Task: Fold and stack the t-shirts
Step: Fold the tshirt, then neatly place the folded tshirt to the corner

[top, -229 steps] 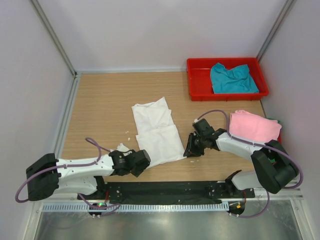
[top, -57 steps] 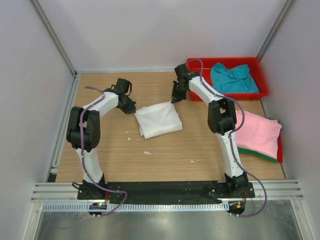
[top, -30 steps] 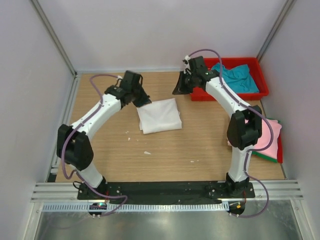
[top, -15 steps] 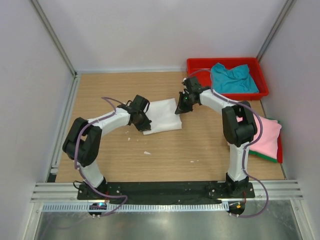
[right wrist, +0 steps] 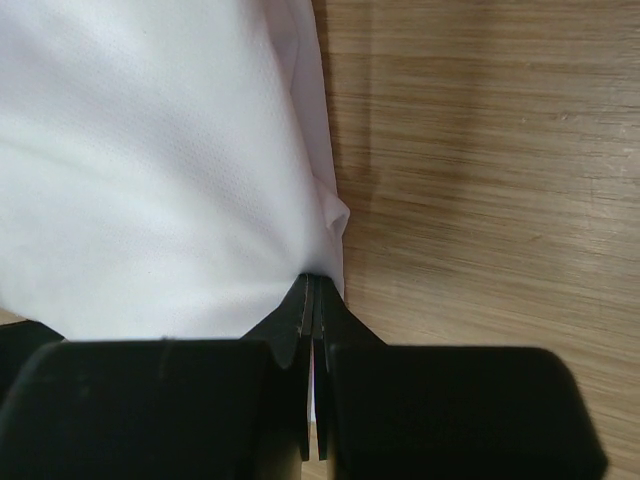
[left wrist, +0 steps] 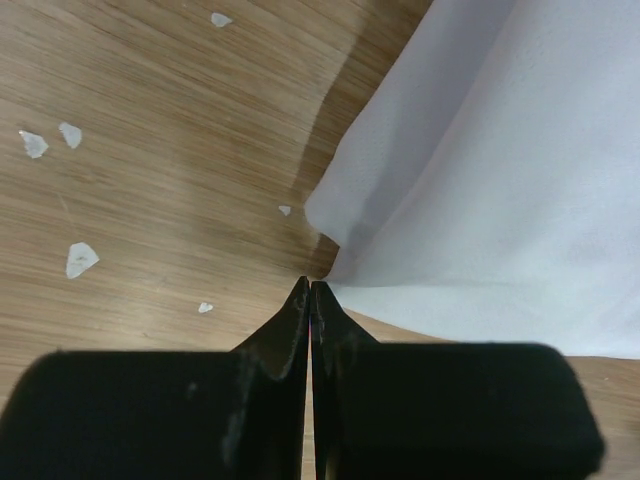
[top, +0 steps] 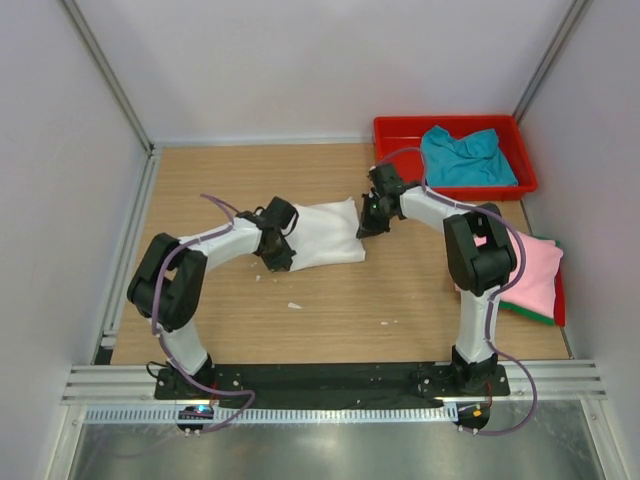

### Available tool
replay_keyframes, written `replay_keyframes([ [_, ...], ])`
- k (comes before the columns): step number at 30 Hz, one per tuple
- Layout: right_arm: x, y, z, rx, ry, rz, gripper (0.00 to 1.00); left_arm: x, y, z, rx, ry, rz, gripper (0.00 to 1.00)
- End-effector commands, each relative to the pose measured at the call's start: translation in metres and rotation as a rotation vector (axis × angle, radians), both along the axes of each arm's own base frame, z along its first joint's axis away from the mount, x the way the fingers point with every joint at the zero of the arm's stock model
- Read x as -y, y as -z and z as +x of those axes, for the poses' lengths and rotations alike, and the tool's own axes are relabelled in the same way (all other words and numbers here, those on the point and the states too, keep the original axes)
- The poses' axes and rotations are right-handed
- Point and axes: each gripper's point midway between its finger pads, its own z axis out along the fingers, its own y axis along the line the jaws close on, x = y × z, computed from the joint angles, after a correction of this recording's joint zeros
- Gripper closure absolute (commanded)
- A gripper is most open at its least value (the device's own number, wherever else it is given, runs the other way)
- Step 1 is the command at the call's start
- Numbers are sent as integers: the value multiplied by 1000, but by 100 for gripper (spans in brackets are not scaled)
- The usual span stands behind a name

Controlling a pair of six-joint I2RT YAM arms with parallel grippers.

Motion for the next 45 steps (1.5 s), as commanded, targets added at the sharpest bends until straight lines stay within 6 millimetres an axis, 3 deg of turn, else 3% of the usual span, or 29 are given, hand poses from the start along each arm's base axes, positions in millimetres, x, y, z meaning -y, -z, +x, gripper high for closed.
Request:
replay_keyframes([
  [1,7,-28,4,64,-3,-31,98,-8,-15,8,23,30,60,100],
  [2,7,-34,7,73,-6,-31,98,-8,-19,9,25,52,64,100],
  [5,3,-69,14,118,-27,-15,79,-2,-54,16,69,100,46,95],
  [6,0,-88,18,142,-37,-8,52,-2,-78,19,110,129,40,83],
  [7,1,-98,20,160,-46,-7,38,-3,-90,20,134,142,42,73],
  [8,-1,-115,22,192,-55,8,13,-5,-102,22,165,149,47,57],
  [9,-3,-129,24,218,-62,13,3,-9,-121,21,204,169,52,27],
  [10,-2,-137,25,232,-69,14,0,-10,-137,26,244,167,47,17],
  [11,-3,-149,27,257,-70,18,0,-11,-146,28,270,166,49,4],
  [12,0,-150,24,248,-69,11,0,-12,-154,30,288,179,47,0],
  [15,3,-147,19,228,-62,-2,1,-9,-171,39,325,185,18,0],
  [18,4,-132,11,192,-52,-1,0,2,-163,47,313,191,-27,0],
  [22,11,-134,3,204,-28,-3,0,7,-140,60,282,164,-58,0],
  [23,14,-132,-1,205,-20,-14,0,7,-127,61,257,164,-57,0],
  [25,22,-142,-3,239,7,-33,0,2,-116,72,263,155,-51,0],
  [27,29,-139,-9,234,16,-53,0,-3,-99,80,258,163,-27,0],
  [34,42,-135,-24,224,60,-86,0,-2,-71,101,277,187,-76,0],
  [39,46,-134,-24,207,127,-91,0,16,-52,103,249,214,-170,4],
  [45,45,-148,-26,197,170,-66,0,20,-24,95,209,220,-191,7],
])
